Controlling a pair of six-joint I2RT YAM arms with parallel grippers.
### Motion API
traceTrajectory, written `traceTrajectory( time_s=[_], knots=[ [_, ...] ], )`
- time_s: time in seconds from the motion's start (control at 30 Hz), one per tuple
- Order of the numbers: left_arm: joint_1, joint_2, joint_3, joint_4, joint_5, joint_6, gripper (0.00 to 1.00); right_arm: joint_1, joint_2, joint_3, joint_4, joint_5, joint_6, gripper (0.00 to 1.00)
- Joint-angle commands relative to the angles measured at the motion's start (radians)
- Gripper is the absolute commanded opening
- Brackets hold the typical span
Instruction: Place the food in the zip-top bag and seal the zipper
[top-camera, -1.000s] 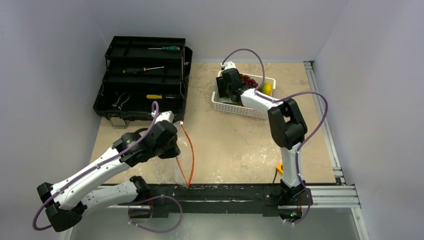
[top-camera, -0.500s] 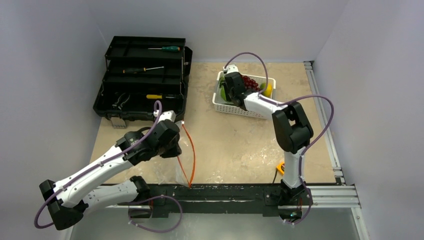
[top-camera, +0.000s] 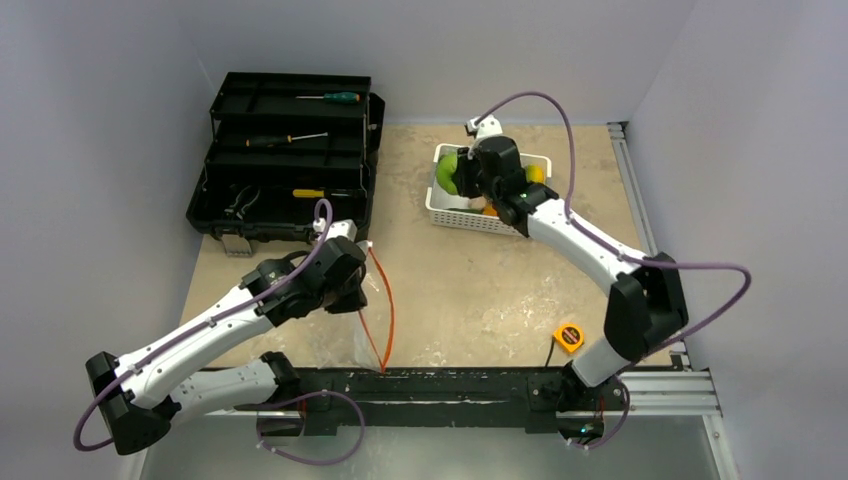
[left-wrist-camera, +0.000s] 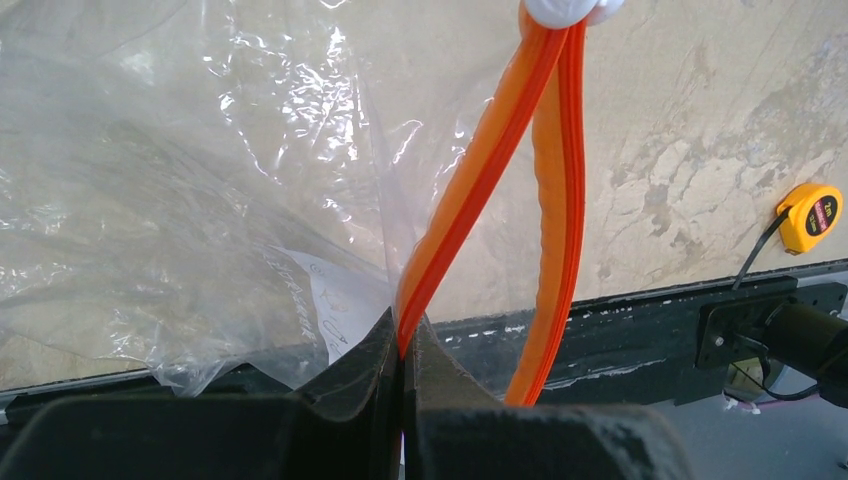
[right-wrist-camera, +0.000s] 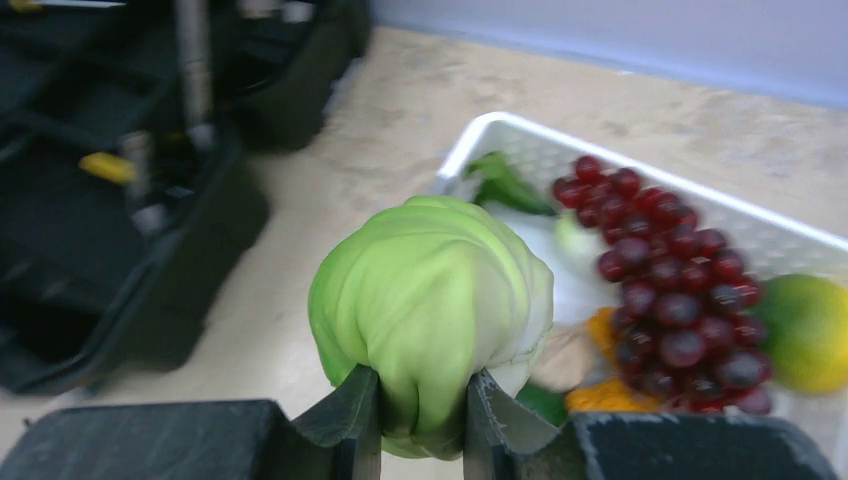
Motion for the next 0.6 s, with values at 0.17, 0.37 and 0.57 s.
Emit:
traceTrajectory(
  time_s=[0.17,0.37,0.57],
  knots=[
    [0.023,0.018,0.048,0.056,0.02,0.028,0.0,0.078,-0.359,-0.257,0.088,-0.591,0.152,0.0],
    [0.031,0.022,0.044,0.07,0.036,0.037,0.0,0.194,-0.515,-0.414,0.242,-0.836,0.24,0.0],
    [0.032,0.015,0.033,0.095,0.059,0.044,0.0,0.267,-0.522,-0.506,0.449,-0.946,0.354,0.0]
  ],
)
